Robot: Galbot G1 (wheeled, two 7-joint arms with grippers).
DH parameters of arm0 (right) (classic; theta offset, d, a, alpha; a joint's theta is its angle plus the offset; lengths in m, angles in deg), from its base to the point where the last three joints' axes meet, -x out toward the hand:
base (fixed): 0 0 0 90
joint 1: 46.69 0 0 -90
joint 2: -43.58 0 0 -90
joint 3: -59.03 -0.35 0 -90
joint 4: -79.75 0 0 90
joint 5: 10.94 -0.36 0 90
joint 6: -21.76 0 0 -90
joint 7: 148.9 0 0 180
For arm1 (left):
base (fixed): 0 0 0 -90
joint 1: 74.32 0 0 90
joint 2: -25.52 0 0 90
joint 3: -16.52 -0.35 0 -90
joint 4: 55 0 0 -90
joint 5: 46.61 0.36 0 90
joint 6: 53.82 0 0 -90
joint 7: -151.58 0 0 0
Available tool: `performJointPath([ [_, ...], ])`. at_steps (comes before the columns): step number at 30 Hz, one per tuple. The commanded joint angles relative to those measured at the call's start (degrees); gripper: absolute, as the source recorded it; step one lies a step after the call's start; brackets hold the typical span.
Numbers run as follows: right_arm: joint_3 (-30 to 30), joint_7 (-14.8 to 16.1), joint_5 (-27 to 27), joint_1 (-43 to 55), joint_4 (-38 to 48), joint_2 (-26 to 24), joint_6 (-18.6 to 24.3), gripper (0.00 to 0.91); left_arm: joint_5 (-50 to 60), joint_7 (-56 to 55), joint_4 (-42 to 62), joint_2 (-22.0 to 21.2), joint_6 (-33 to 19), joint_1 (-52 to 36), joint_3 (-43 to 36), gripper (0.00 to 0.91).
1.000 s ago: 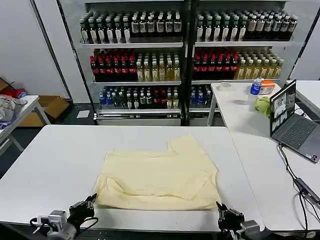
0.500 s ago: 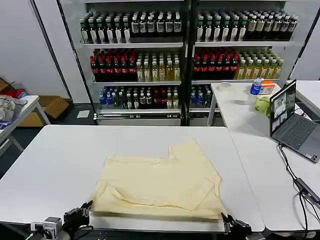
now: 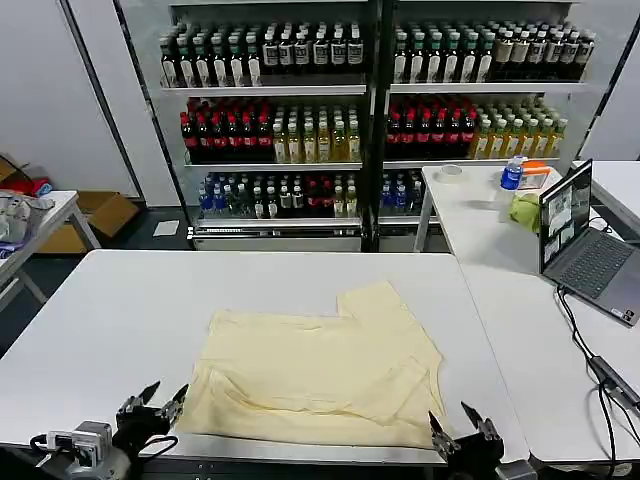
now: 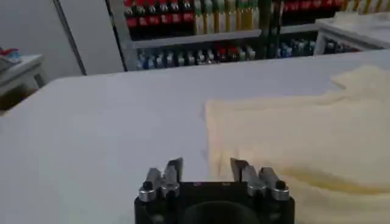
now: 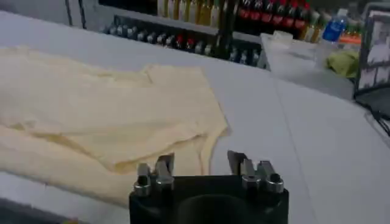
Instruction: Fold and organize the clothes.
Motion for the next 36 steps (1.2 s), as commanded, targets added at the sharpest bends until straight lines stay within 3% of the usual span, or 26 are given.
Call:
performJointPath([
  [1,2.74,-0.7,-2.02,10.51,3.71,0.43,-0.41,0.907,-2.68,-1.18,3.7,1.93,-0.12,-6.94,-1.73,0.907],
  [5,6.22,-2.03,-7.44,20.61,10.21,0.67,-1.35,0.907,-3.29,-1.45,6.18,2.04,1.14,-12.67,-4.42,0.907],
  [8,9.47,-3.89,-12.31,29.99,15.65,2.18,-3.15,0.907,-3.86,-1.62,11.36,4.65,1.28,-18.87,-7.09,0.907],
  [13,13.25,-5.04,-15.08,40.43,25.18,3.89,-3.23,0.907,-4.78,-2.04,18.41,6.66,1.27,-27.92,-11.8,0.907],
  [25,20.68,-5.53,-17.7,56.74,43.43,8.26,-3.3,0.907,-3.19,-2.25,30.81,3.99,1.18,-40.66,-23.57,0.907],
  [36,23.17,-4.65,-18.09,64.07,55.27,11.71,-3.27,0.907,-2.16,-2.06,38.74,0.72,0.78,-46.86,-28.39,0.907],
])
